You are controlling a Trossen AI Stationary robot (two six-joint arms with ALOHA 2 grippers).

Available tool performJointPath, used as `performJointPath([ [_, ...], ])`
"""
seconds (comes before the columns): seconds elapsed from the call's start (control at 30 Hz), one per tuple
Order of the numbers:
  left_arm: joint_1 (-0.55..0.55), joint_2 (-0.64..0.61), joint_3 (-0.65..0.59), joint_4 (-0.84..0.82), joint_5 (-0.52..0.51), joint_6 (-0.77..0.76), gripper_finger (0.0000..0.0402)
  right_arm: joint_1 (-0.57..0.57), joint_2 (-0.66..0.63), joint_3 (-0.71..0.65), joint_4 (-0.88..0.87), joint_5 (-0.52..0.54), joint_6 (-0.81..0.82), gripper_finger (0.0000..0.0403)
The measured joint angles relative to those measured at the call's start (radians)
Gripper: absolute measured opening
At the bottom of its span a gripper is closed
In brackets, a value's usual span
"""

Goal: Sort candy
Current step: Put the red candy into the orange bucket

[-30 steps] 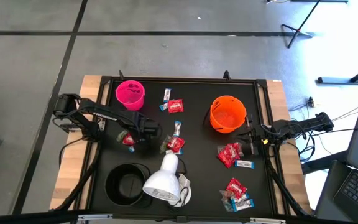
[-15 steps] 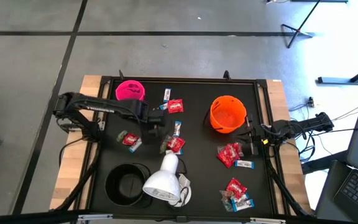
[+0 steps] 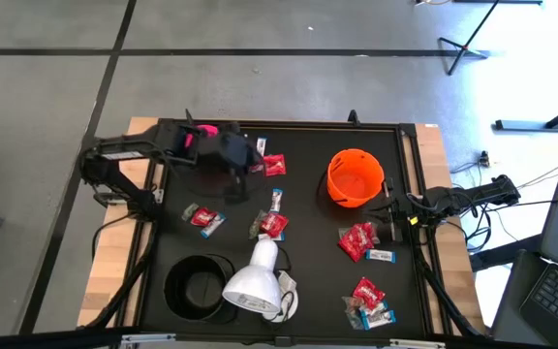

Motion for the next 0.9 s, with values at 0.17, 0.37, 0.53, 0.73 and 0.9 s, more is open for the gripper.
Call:
performJointPath([
  [0.17,0.005,0.000,0.025,0.063,0.074,0.050,0.0000,0.000,0.000,0.000,0.000,0.000,0.000,0.0005],
  [0.37,-0.009,0.001,0.025,0.165,0.166,0.098,0.0000,0.000,0.000,0.000,0.000,0.000,0.000,0.0005],
  [0.53,-0.009,0.001,0.025,0.171,0.164,0.112,0.0000,0.000,0.000,0.000,0.000,0.000,0.000,0.0005],
  [0.73,0.005,0.001,0.025,0.167,0.164,0.111,0.0000,0.000,0.000,0.000,0.000,0.000,0.000,0.0005],
  [0.9,0.005,0.001,0.025,0.167,0.165,0.109,0.0000,0.000,0.000,0.000,0.000,0.000,0.000,0.0005],
])
